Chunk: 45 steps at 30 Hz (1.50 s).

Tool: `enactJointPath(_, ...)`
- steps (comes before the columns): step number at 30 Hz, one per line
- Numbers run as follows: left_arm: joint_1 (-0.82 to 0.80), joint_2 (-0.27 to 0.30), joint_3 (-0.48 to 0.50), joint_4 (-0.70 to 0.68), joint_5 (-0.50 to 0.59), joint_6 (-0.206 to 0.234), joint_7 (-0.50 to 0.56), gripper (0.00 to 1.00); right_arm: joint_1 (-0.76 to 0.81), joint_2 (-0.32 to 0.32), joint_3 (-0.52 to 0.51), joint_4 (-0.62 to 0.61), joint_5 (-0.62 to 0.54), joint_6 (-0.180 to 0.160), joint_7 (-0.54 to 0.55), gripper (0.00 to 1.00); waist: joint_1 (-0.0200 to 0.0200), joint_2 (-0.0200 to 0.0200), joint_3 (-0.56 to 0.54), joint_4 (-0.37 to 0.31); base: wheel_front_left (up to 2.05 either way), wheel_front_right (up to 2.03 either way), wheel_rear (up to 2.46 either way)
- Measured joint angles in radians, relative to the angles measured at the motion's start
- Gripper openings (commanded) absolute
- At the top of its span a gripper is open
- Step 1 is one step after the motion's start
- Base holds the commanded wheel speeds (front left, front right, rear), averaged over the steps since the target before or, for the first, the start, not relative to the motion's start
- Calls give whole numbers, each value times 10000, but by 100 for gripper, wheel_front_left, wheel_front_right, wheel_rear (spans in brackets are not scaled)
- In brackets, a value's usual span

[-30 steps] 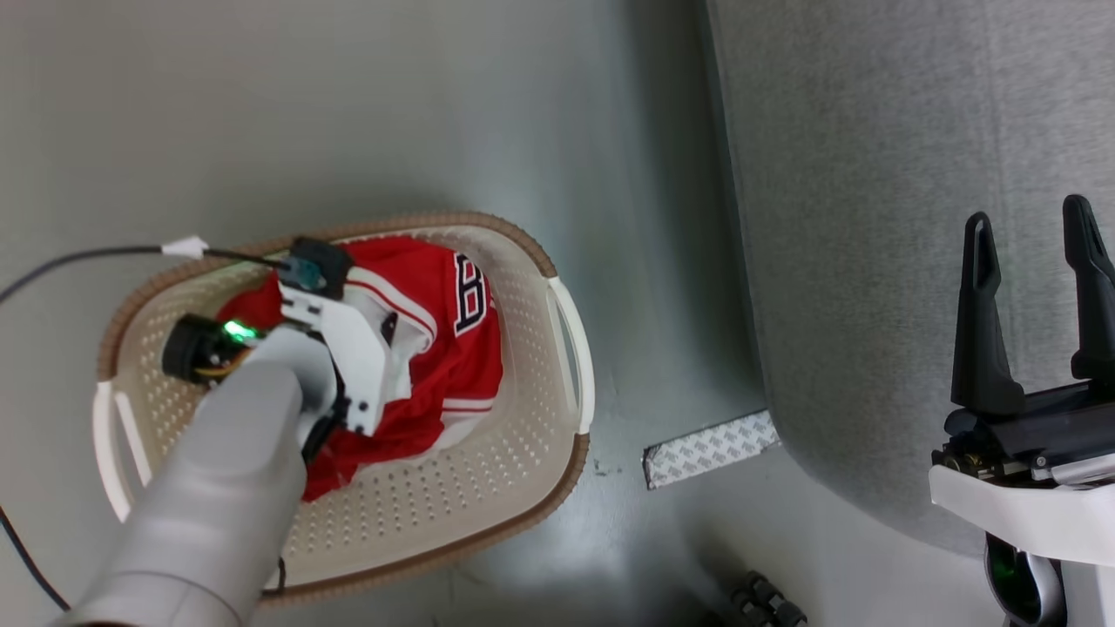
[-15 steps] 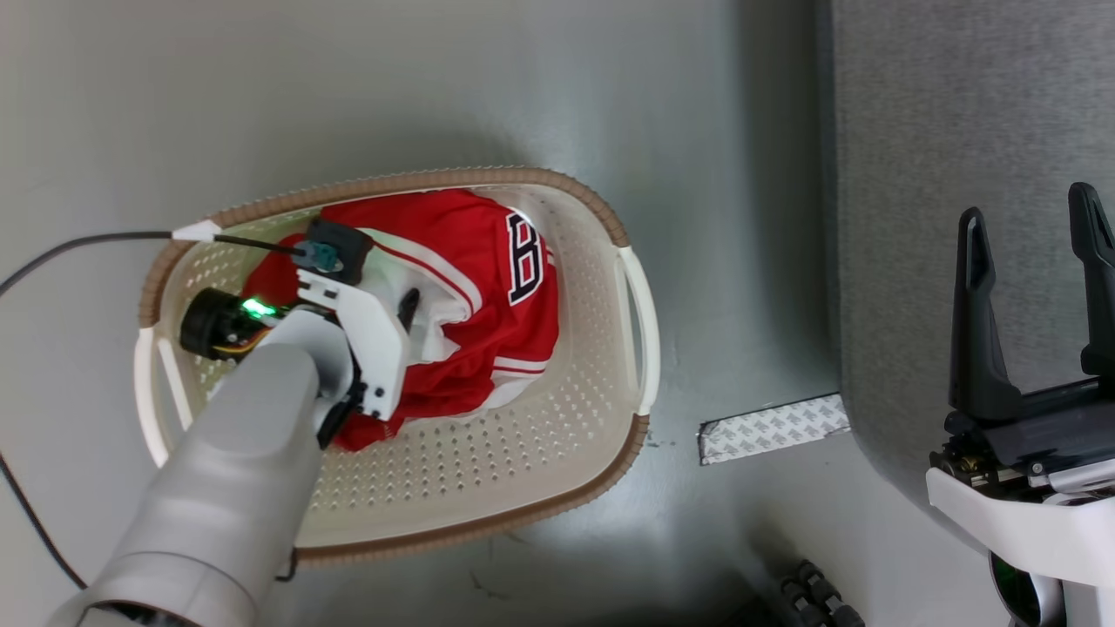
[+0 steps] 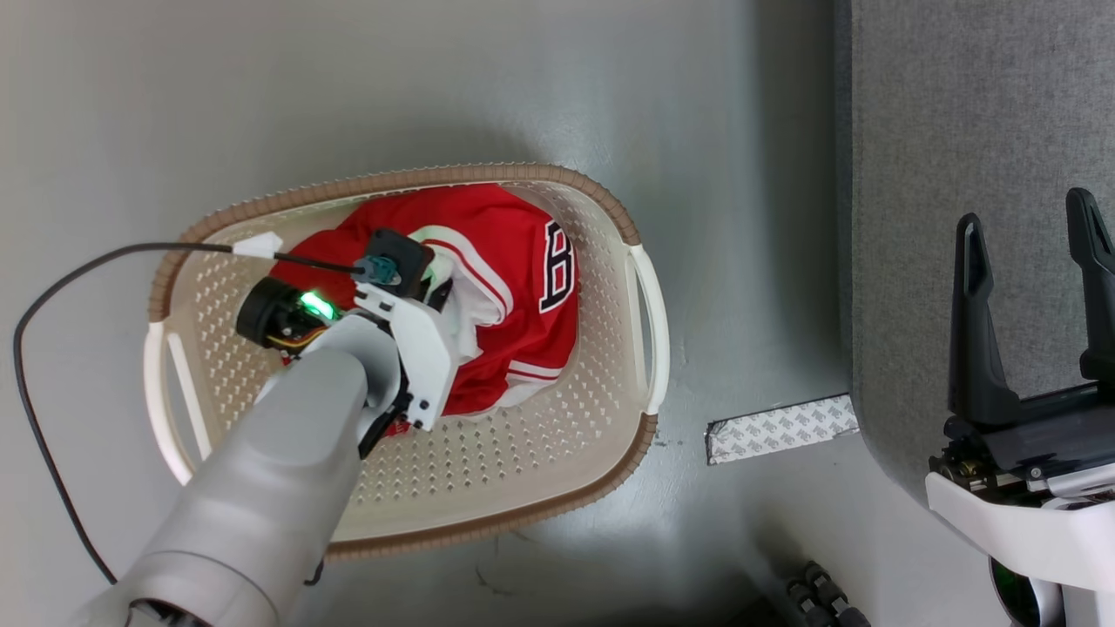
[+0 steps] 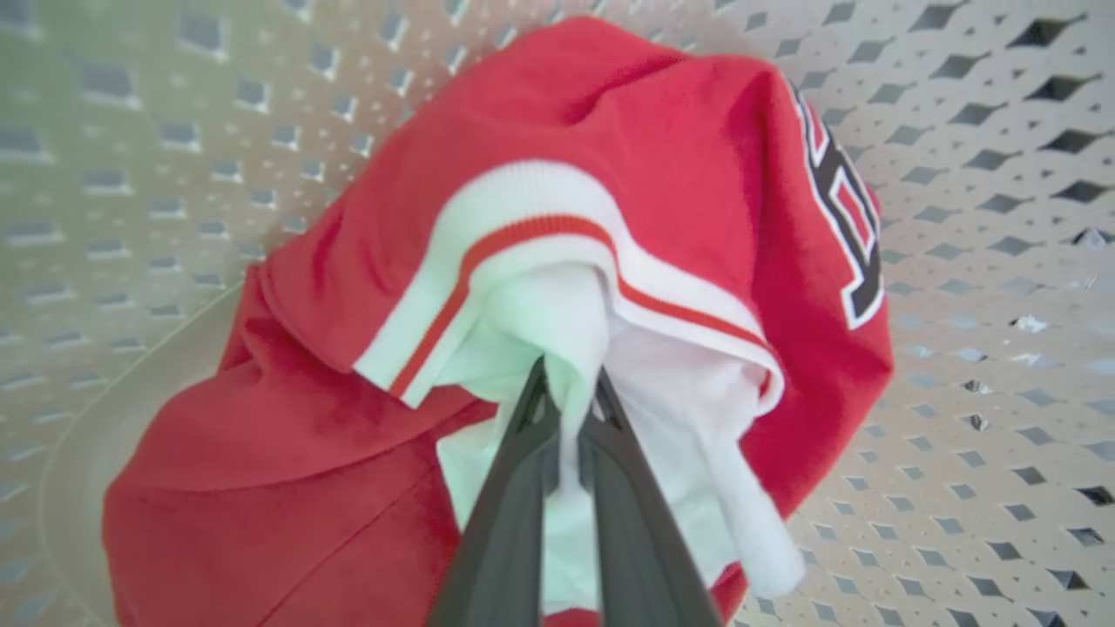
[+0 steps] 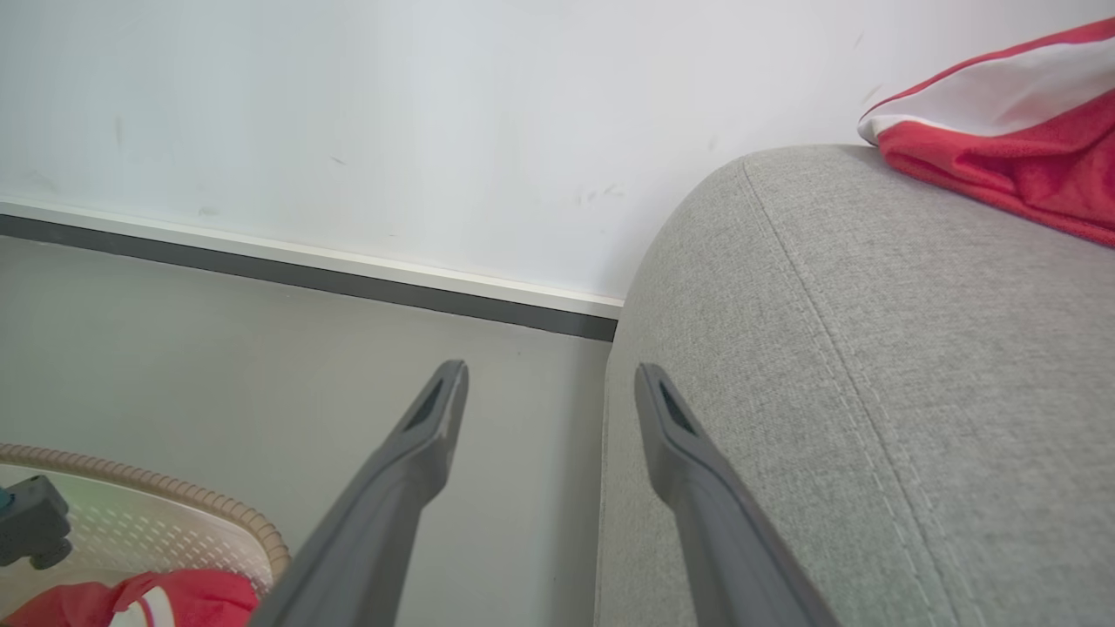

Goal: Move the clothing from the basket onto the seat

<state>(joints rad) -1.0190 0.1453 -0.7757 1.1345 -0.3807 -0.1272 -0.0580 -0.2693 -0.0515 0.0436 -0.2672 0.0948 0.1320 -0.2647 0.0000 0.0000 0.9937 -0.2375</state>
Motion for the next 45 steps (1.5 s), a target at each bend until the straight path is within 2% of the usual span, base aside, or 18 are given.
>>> enactJointPath(7,-5,4,-642,-146,-646,-2,-462,0,-29,2,-65,207,17,0,0,100,0,0,-304,129,0,0,0)
enactJointPath(13,450,17,-1009,-240,-1312,-2,-1127,0,-25,2,-182,780,-13,0,0,100,0,0,-1087,377,0,0,0)
enactJointPath(21,1642,-59,-1112,-232,-2117,-2,-1814,0,380,10,-550,2013,-368,0,-2,100,0,0,-2943,824,0,0,0)
enactJointPath(28,2603,-165,-717,-435,-2556,69,-2006,0,1144,6,-803,3014,-485,0,0,100,-2,0,-4950,1277,0,0,0)
enactJointPath(36,4089,4,35,-1927,-2562,685,-2059,0,2067,10,-1097,3657,-558,0,0,100,-3,0,-7165,1855,0,0,0)
enactJointPath(45,5960,525,871,-3858,-2238,1551,-2061,0,3109,6,-1223,4188,-598,0,-2,100,-5,0,-9328,2533,0,0,0)
